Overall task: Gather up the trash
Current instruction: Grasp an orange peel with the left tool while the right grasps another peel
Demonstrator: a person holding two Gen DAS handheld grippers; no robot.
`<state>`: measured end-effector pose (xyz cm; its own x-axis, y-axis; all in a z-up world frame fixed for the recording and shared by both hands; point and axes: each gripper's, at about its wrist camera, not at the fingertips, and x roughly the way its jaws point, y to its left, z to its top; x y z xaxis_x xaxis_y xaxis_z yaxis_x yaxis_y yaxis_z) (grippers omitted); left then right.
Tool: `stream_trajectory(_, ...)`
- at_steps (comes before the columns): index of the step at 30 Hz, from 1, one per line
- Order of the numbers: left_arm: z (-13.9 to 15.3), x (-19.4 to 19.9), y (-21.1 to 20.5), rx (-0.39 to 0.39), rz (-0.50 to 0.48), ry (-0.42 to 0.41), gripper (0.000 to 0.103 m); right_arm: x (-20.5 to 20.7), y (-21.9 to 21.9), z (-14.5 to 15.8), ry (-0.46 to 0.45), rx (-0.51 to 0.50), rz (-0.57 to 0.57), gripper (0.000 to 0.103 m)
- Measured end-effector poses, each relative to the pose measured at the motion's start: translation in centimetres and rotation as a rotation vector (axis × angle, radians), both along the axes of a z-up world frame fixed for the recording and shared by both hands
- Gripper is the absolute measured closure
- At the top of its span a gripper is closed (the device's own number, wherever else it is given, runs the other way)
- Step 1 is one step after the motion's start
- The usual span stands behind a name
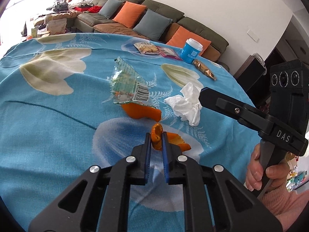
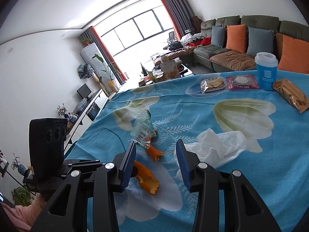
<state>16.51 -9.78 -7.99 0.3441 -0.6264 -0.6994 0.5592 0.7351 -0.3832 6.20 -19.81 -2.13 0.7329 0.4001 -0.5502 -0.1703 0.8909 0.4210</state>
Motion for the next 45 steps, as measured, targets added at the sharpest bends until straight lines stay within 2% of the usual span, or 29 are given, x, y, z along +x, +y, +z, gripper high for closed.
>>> stream_trajectory(6, 0.8, -0.9, 2.9, -0.012, 0.055, -0.025, 0.092, 2.4, 2.6, -0.2, 0.024, -0.007, 0.061, 0.062)
stream_trajectory(14, 1.5, -1.4, 7.2, -0.034, 0.140, -0.042, 0.092, 5.1, 4.4, -1.2, 0.075, -0.033, 0.070, 0.062)
stream_trajectory(20, 1.6, -1.4, 9.4, -0.045, 0.176, -0.045, 0.092, 4.1, 4.0, -1.4, 0.079, -0.068, 0.062, 0.060)
stream_trajectory(26, 1.2, -1.3, 10.2, -0.049, 0.188, -0.035, 0.092, 4.5, 4.4, -2.9, 0.143, -0.131, 0.067, 0.058)
stream_trajectory(27, 1.1, -1.4, 10.3, -0.048, 0.191, -0.035, 0.092, 4.7, 4.6, -3.0, 0.148, -0.138, 0.070, 0.059)
stream_trajectory(29, 1.0, -1.5, 10.6, -0.048, 0.196, -0.032, 0.092, 5.1, 5.0, -3.3, 0.162, -0.153, 0.076, 0.071)
stream_trajectory(30, 0.9, -1.6, 10.7, -0.047, 0.201, -0.032, 0.092, 5.2, 5.2, -3.4, 0.170, -0.155, 0.086, 0.080)
stream_trajectory(39, 1.0, -2.3, 12.8, -0.054, 0.242, -0.038, 0.092, 3.6, 6.3, -2.3, 0.130, -0.127, 0.137, 0.082)
stream_trajectory(45, 1.4, -3.2, 14.4, -0.055, 0.272, -0.056, 0.092, 2.4, 7.0, -1.2, 0.121, -0.063, 0.191, 0.086)
